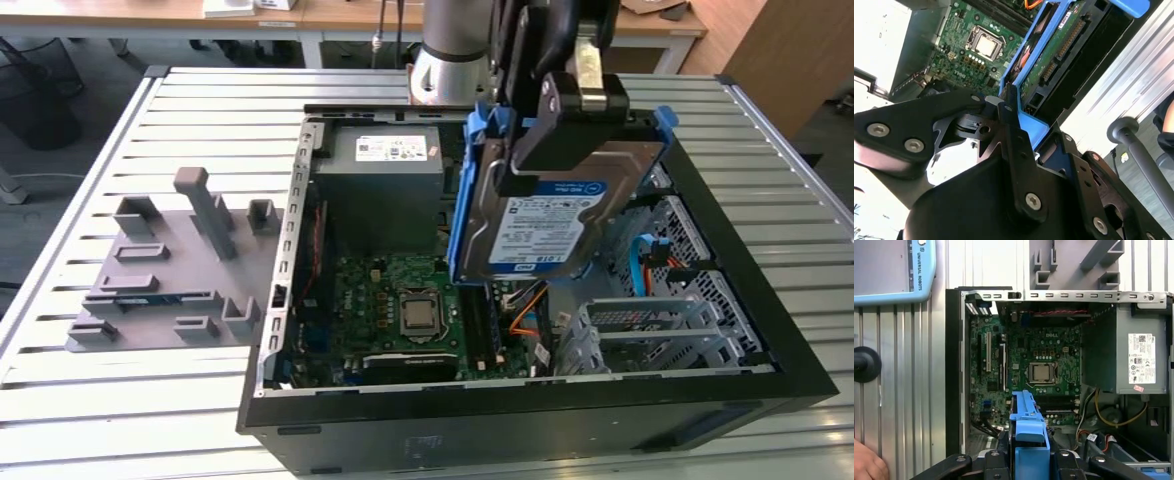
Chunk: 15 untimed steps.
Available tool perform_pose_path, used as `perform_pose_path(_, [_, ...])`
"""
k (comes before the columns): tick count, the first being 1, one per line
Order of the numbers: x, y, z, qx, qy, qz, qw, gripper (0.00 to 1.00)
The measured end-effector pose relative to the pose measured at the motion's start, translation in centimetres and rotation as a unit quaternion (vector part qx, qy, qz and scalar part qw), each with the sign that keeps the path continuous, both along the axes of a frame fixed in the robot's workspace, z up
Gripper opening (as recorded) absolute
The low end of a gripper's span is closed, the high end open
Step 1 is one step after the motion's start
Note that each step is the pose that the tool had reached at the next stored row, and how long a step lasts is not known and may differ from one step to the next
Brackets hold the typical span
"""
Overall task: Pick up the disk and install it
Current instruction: 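Insert the disk into the insertion slot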
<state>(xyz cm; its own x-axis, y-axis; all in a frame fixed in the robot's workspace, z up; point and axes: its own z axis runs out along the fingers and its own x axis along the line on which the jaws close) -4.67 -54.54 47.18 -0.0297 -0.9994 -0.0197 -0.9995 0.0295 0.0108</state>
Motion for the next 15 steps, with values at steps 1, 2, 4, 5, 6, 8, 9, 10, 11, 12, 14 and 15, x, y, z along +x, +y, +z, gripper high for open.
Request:
perform_pose_path(1, [0.25, -0.04, -0.03, 0.0001, 0.0000, 0.000, 1.0000, 0.36])
perform_pose_path(2, [0.51, -0.09, -0.07, 0.0002, -0.0001, 0.000, 1.0000, 0.36])
perform_pose_path(4, [0.99, -0.19, -0.09, 0.0001, 0.0000, 0.000, 1.0000, 0.36])
perform_pose_path(5, [1.17, -0.25, -0.12, 0.0001, 0.0000, 0.000, 1.0000, 0.36])
perform_pose_path(6, [1.31, -0.33, -0.14, 0.0000, 0.0000, 0.000, 1.0000, 0.36])
perform_pose_path(8, [1.48, -0.59, -0.21, 0.0000, 0.0000, 0.000, 1.0000, 0.36])
perform_pose_path(9, [1.53, -0.74, -0.25, 0.0000, 0.0000, 0.000, 1.0000, 0.36])
perform_pose_path(10, [1.57, -0.91, -0.29, 0.0000, 0.0000, 0.000, 1.0000, 0.36])
perform_pose_path(11, [1.67, -1.05, -0.36, 0.0001, 0.0000, 0.000, 1.0000, 0.36])
perform_pose_path(12, [1.74, -1.16, -0.43, 0.0001, 0.0000, 0.000, 1.0000, 0.36])
perform_pose_path(14, [1.88, -1.35, -0.54, 0.0000, -0.0001, 0.000, 1.0000, 0.36])
perform_pose_path(15, [1.95, -1.42, -0.60, 0.0000, -0.0002, 0.000, 1.0000, 0.36])
